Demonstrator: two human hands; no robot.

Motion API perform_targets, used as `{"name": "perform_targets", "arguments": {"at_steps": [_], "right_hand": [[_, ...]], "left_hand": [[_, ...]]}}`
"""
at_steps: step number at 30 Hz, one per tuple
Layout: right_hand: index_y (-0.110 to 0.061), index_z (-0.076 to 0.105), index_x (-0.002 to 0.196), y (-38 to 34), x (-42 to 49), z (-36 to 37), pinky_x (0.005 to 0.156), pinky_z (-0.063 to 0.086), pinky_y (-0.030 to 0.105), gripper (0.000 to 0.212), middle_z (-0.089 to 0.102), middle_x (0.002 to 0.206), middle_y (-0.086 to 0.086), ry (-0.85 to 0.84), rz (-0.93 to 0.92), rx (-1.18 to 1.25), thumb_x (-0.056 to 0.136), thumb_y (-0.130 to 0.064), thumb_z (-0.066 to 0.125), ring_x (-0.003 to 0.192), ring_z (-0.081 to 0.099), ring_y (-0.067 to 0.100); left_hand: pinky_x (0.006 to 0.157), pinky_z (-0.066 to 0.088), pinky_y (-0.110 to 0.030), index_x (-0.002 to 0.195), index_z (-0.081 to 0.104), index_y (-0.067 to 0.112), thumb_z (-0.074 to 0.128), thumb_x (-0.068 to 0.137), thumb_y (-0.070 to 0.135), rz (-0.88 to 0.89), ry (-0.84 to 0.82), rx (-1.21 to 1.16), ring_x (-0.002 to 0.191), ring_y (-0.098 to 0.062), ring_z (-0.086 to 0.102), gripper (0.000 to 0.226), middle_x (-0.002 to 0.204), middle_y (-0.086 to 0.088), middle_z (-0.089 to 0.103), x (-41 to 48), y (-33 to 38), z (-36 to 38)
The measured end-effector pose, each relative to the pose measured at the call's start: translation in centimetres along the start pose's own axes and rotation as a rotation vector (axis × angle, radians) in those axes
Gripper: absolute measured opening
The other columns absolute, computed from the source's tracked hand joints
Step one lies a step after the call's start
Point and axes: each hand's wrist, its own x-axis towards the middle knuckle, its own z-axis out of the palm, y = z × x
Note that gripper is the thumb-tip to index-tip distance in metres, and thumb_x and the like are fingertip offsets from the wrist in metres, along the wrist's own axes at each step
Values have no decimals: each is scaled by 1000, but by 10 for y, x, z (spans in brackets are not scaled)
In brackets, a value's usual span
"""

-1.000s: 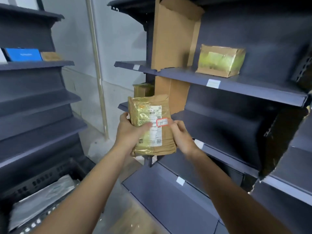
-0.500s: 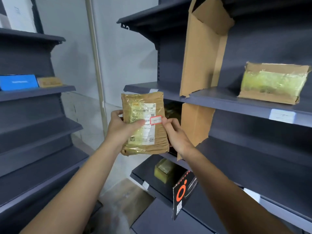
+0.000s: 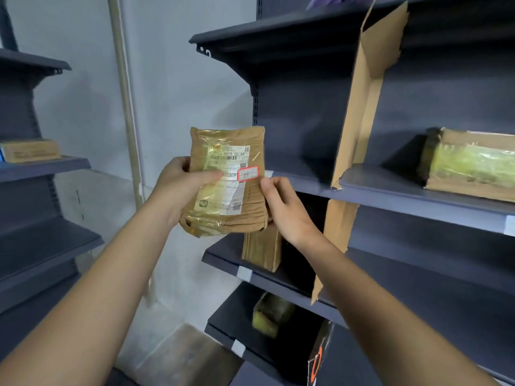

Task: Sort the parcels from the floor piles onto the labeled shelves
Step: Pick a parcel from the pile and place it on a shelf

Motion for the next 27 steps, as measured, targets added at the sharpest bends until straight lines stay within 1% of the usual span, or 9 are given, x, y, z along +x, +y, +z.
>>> {"name": "perform_targets", "arguments": {"at_steps": [3,6,10,12,15,18,21,24,27], "right_hand": [[-39,56,95,-10,12,14,99,49,47,50,61,118,-6,66,-18,-12,74,-83,42,108,62,11],[-40,55,100,-18,20,26,100,49,46,52,58,119,-7,136,-7,-74,74,-82,38,108,59,8],[-37,56,103,-29,35,32,102,48,45,35,54,121,-10,261,-19,-116,94,-66,37,110,56,4],[-33,64,98,-36,42,33,96,52,45,42,60,114,-7,301,-30,-165,96,-64,34,104,60,6],[-20,71,100,-43,49,32,85,58,43,60,72,100,4,363,45,-197,98,-63,29,95,68,17],[-16,72,106,-49,51,25,74,60,35,69,73,99,5,406,207,-161,97,-66,25,92,69,18],[-13,69,105,-51,55,21,71,57,31,69,70,97,7,440,276,-187,97,-65,23,89,65,18],[-19,64,105,-51,59,16,77,55,32,58,65,93,1,487,252,-217,100,-60,23,92,64,20],[-19,60,114,-49,65,10,67,53,19,52,66,96,-1,503,192,-255,102,-56,24,88,66,14]], "left_hand": [[55,52,-24,87,67,24,76,81,14,13,-59,-16,64,-10,71,15,74,9,73,26,6,-13],[57,53,-26,89,71,18,70,85,15,-2,-141,-46,61,-14,72,5,74,3,75,50,10,-26],[76,52,-37,102,70,9,72,84,26,57,-291,-140,79,-23,72,25,89,-4,76,80,9,-37],[80,49,-34,106,68,13,72,79,35,110,-428,-204,85,-19,71,34,93,-1,75,90,7,-38],[80,51,-21,147,39,18,76,69,35,144,-622,-285,100,-5,67,87,117,5,67,103,-4,-38],[98,49,-25,157,8,27,94,52,23,166,-729,-245,123,-6,56,136,145,1,47,122,-18,-32],[108,44,-37,155,21,27,91,58,20,192,-698,-195,128,-14,52,120,149,-1,44,129,-24,-20],[99,49,-33,146,35,29,82,75,19,256,-639,-200,124,-14,54,85,145,1,47,134,-27,-6],[89,54,-35,131,43,32,79,80,36,284,-561,-125,115,-14,60,63,130,6,56,143,-26,6]]}}
